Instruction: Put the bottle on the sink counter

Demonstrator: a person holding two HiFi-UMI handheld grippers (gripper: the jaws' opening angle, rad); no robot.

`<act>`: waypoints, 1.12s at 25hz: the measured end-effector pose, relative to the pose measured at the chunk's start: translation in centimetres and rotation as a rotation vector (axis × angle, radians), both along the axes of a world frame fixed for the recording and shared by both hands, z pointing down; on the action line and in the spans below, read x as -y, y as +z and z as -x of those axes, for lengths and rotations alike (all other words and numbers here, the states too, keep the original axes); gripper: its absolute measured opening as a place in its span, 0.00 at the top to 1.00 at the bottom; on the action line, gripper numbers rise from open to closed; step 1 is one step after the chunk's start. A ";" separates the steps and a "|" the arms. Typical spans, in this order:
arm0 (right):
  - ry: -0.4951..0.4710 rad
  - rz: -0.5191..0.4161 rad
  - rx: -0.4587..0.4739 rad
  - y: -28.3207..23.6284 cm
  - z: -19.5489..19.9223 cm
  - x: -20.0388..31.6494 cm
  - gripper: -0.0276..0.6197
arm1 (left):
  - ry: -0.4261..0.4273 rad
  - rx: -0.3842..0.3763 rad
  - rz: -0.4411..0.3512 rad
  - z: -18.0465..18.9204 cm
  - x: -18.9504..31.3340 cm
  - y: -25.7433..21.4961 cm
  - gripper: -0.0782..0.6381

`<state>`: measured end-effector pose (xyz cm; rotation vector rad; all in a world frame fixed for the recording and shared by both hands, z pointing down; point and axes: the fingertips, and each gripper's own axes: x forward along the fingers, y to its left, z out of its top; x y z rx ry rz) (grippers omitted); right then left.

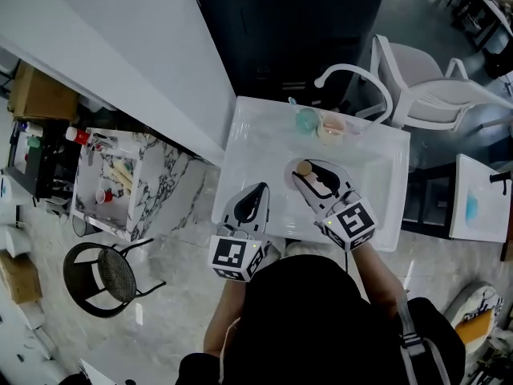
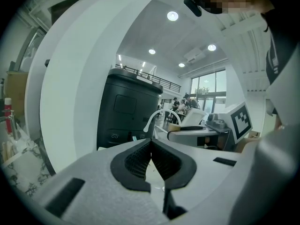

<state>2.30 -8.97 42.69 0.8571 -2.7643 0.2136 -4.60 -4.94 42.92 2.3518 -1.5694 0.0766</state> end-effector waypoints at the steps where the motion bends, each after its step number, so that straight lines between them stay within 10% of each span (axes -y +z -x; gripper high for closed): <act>1: 0.004 0.000 -0.001 0.2 0.4 0.3 0.75 | 0.002 -0.001 0.001 0.4 0.3 0.0 0.87; 28: 0.077 -0.009 -0.028 8.0 9.1 9.3 0.75 | 0.064 -0.010 0.037 6.5 5.1 2.6 0.87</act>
